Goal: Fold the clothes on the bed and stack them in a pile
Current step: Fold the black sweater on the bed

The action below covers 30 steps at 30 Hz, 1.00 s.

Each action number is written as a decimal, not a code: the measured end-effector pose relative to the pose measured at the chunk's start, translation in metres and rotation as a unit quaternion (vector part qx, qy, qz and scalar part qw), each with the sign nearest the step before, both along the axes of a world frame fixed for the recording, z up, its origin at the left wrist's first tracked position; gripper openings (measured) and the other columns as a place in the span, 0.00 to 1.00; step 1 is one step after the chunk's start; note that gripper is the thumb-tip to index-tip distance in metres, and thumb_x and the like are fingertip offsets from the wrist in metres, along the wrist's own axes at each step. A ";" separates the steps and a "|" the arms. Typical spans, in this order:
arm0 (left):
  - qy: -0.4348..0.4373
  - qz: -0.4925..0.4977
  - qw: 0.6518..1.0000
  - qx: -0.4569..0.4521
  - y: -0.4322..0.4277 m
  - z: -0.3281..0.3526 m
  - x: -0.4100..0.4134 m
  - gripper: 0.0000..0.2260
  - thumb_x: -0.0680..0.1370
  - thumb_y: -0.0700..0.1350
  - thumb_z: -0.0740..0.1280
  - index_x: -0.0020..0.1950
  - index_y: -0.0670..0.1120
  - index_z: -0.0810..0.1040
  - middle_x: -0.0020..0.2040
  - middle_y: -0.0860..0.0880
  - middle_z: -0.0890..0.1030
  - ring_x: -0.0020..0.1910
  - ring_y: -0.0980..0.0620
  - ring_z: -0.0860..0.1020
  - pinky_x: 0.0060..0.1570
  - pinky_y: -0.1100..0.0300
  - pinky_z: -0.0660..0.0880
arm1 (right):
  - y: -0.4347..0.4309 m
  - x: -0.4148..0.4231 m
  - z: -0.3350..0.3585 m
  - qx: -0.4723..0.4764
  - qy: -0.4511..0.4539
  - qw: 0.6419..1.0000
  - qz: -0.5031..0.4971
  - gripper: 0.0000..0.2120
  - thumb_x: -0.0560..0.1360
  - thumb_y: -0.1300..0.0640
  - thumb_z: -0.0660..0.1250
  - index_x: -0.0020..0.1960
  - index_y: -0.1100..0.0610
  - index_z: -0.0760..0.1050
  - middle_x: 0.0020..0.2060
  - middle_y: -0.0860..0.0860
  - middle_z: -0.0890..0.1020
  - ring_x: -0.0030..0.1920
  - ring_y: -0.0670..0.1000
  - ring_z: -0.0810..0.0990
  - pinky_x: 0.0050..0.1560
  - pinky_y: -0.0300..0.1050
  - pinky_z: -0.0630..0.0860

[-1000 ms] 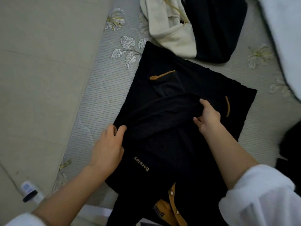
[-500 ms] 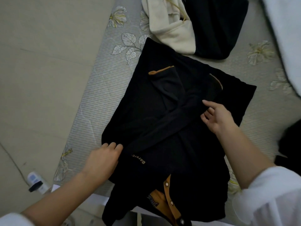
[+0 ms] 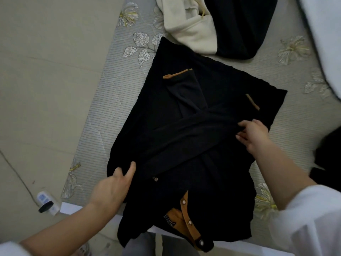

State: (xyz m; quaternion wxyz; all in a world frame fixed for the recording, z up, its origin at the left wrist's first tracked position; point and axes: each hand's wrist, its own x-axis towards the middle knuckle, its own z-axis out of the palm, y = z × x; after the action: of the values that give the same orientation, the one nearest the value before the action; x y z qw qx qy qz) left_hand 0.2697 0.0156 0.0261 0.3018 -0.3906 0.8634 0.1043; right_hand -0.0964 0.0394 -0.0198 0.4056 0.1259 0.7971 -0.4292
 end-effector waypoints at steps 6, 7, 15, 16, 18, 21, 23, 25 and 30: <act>-0.100 -0.051 0.987 0.116 0.016 -0.012 0.011 0.42 0.78 0.42 0.60 0.71 0.43 0.24 0.49 0.49 0.81 0.44 0.51 0.81 0.38 0.58 0.71 | 0.015 0.019 -0.003 0.072 0.215 0.958 0.173 0.28 0.73 0.56 0.68 0.70 0.59 0.65 0.60 0.57 0.75 0.57 0.54 0.75 0.55 0.44 0.72; -0.108 -0.048 0.984 0.136 0.015 -0.009 0.008 0.42 0.78 0.45 0.60 0.72 0.42 0.26 0.49 0.49 0.82 0.45 0.50 0.81 0.38 0.57 0.70 | 0.023 0.032 -0.001 0.086 0.267 0.931 0.235 0.29 0.73 0.56 0.68 0.71 0.59 0.64 0.63 0.57 0.73 0.60 0.55 0.73 0.58 0.45 0.69; 0.023 -0.180 0.982 0.043 0.009 -0.010 0.005 0.42 0.76 0.55 0.59 0.76 0.43 0.32 0.75 0.42 0.53 0.74 0.43 0.57 0.66 0.51 0.64 | 0.146 0.142 0.005 0.129 0.321 0.750 0.563 0.32 0.77 0.45 0.62 0.77 0.50 0.54 0.78 0.50 0.53 0.77 0.51 0.47 0.73 0.52 0.51; 0.013 -0.200 0.977 0.074 0.009 -0.011 0.012 0.43 0.76 0.56 0.59 0.74 0.45 0.28 0.77 0.41 0.41 0.77 0.42 0.45 0.72 0.49 0.56 | 0.165 0.152 0.005 0.140 0.303 0.734 0.592 0.33 0.78 0.45 0.61 0.78 0.50 0.53 0.78 0.49 0.51 0.78 0.50 0.46 0.74 0.51 0.49; -0.040 -0.250 0.962 0.106 0.011 -0.019 0.030 0.44 0.76 0.49 0.60 0.71 0.47 0.23 0.72 0.38 0.25 0.73 0.40 0.30 0.74 0.46 0.44 | 0.200 0.171 0.008 0.144 0.292 0.705 0.630 0.33 0.77 0.49 0.65 0.77 0.54 0.56 0.77 0.50 0.52 0.77 0.54 0.52 0.74 0.51 0.54; -0.059 -0.301 0.949 0.066 0.015 -0.032 0.054 0.44 0.76 0.41 0.59 0.71 0.46 0.23 0.66 0.34 0.19 0.68 0.36 0.25 0.73 0.43 0.40 | 0.236 0.187 0.018 0.136 0.286 0.708 0.631 0.31 0.73 0.58 0.71 0.74 0.56 0.64 0.74 0.51 0.60 0.74 0.58 0.62 0.69 0.52 0.63; -0.035 -0.287 0.956 0.057 0.016 -0.035 0.061 0.46 0.74 0.42 0.62 0.73 0.47 0.25 0.69 0.34 0.23 0.71 0.36 0.28 0.73 0.43 0.42 | 0.252 0.192 0.022 0.134 0.299 0.701 0.633 0.40 0.64 0.65 0.74 0.73 0.56 0.65 0.72 0.53 0.65 0.72 0.59 0.66 0.68 0.53 0.65; 0.038 -0.276 0.959 0.052 0.017 -0.035 0.060 0.48 0.68 0.44 0.71 0.78 0.49 0.42 0.76 0.33 0.40 0.75 0.35 0.44 0.72 0.41 0.55 | 0.262 0.195 0.023 0.148 0.303 0.683 0.648 0.47 0.56 0.67 0.76 0.73 0.56 0.65 0.72 0.56 0.67 0.71 0.59 0.67 0.70 0.53 0.66; 0.130 -0.343 0.927 0.081 0.019 -0.036 0.051 0.44 0.62 0.55 0.79 0.75 0.50 0.65 0.74 0.41 0.64 0.72 0.40 0.65 0.65 0.40 0.68 | 0.251 0.204 0.015 0.184 0.339 0.659 0.645 0.47 0.54 0.59 0.83 0.71 0.56 0.70 0.71 0.56 0.69 0.71 0.59 0.68 0.68 0.54 0.61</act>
State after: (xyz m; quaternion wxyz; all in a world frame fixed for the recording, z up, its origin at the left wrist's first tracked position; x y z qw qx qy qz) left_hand 0.3209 0.0351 -0.0095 0.2346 -0.0277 0.9650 0.1139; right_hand 0.1076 0.2908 -0.0052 0.2508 -0.5025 0.8233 0.0827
